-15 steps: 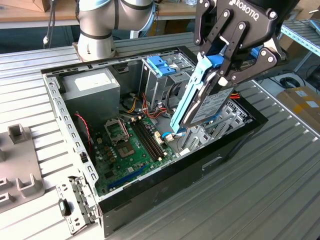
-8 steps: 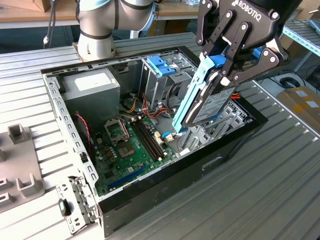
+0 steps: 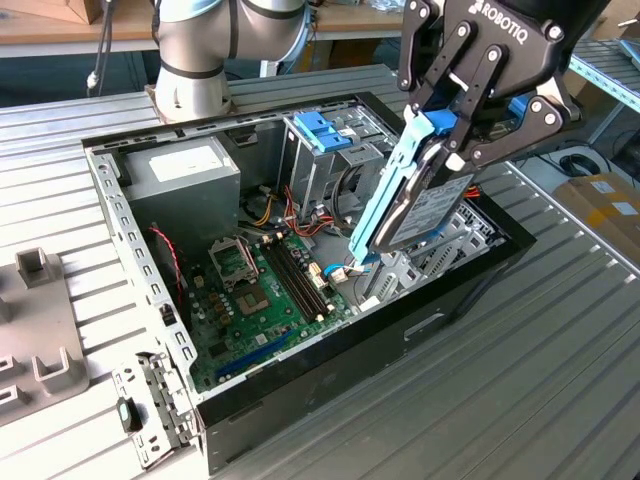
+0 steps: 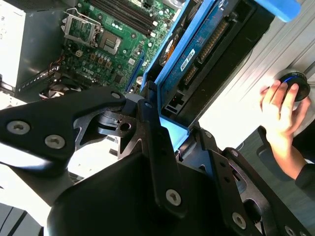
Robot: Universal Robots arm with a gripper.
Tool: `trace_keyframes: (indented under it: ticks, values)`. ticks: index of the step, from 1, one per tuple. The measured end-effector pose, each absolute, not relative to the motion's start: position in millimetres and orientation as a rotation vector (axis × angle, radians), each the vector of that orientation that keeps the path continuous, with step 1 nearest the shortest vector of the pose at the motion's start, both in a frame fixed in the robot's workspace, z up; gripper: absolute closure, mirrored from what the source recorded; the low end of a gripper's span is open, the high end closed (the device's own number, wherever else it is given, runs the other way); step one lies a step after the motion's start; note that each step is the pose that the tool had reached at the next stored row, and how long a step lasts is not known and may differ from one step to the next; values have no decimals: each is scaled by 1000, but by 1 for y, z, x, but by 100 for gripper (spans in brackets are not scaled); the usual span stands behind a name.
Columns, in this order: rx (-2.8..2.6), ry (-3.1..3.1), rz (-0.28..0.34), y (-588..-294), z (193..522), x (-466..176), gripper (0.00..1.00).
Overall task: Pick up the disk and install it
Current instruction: 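Pick up the disk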
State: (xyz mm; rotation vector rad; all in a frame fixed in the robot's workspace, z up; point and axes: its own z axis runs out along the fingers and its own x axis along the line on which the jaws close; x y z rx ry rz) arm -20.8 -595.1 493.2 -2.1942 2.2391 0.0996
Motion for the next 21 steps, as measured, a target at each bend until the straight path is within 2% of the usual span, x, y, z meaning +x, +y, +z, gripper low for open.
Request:
trace_keyframes:
  ticks: [21]
  values:
    - [-2194, 2239, 100, -595, 491, -9, 63]
